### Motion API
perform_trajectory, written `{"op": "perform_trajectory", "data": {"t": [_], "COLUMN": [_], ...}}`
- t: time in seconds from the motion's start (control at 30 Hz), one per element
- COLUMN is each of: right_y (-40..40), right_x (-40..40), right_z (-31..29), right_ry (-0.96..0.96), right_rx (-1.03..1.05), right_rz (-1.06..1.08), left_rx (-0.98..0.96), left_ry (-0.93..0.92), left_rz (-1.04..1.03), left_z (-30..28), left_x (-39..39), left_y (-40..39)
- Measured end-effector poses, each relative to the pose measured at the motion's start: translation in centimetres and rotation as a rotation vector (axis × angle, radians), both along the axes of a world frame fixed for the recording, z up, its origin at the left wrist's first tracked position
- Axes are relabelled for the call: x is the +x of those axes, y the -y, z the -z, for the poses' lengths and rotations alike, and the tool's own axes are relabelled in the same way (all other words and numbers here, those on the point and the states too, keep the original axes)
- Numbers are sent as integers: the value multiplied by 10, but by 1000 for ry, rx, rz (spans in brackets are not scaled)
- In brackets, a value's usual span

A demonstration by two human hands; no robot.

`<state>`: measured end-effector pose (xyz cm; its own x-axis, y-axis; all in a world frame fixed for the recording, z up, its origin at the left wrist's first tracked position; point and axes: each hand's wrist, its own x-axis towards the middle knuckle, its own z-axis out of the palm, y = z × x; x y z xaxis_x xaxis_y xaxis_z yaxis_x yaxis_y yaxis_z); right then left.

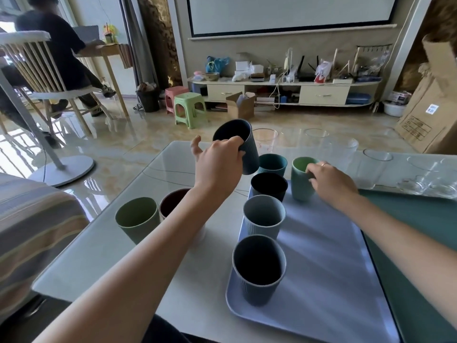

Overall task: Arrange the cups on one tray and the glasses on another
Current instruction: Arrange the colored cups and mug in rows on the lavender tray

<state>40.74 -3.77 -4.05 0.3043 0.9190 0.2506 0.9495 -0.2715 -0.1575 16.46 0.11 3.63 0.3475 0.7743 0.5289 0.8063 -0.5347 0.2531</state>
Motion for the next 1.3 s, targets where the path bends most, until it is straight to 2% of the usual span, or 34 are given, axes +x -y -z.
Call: {"op": "perform_trajectory", "data": {"t": [0.07, 0.17, 0.27, 0.33, 0.4, 0.5, 0.6, 0.7, 0.8, 0.9, 1.03, 1.3], "right_y": [9, 26, 44, 56, 67, 73, 74, 73, 69, 65, 58, 49], "right_x": [-1, -10, -28, -42, -56, -66, -67, -59, -36, -14, -15, -35], "right_z": [-7, -26, -50, -58, -57, -50, -49, -46, -42, -32, -15, 26], "right_ry": [-40, -156, -378, -562, -664, -696, -747, -691, -713, -830, -977, -853], "right_rx": [29, 180, 293, 283, 245, 298, 312, 269, 296, 219, 129, 27], "right_rz": [7, -28, -183, -256, -293, -330, -237, -159, -7, 110, 122, 127], "left_rx": [12, 31, 45, 44, 32, 43, 34, 50, 73, -118, -280, -371], "left_ry": [-7, 0, -2, 8, 24, 23, -43, 4, 16, -14, -102, 58], "left_rz": [19, 62, 111, 158, 226, 322, 401, 453, 255, 22, -178, -263], "left_z": [-1, -2, -2, -4, -5, -1, 11, 16, 9, 4, 9, 21], "left_x": [1, 6, 11, 14, 16, 22, 26, 23, 7, -27, -73, -150], "left_y": [4, 12, 24, 33, 42, 58, 66, 62, 46, 24, 6, -23]}}
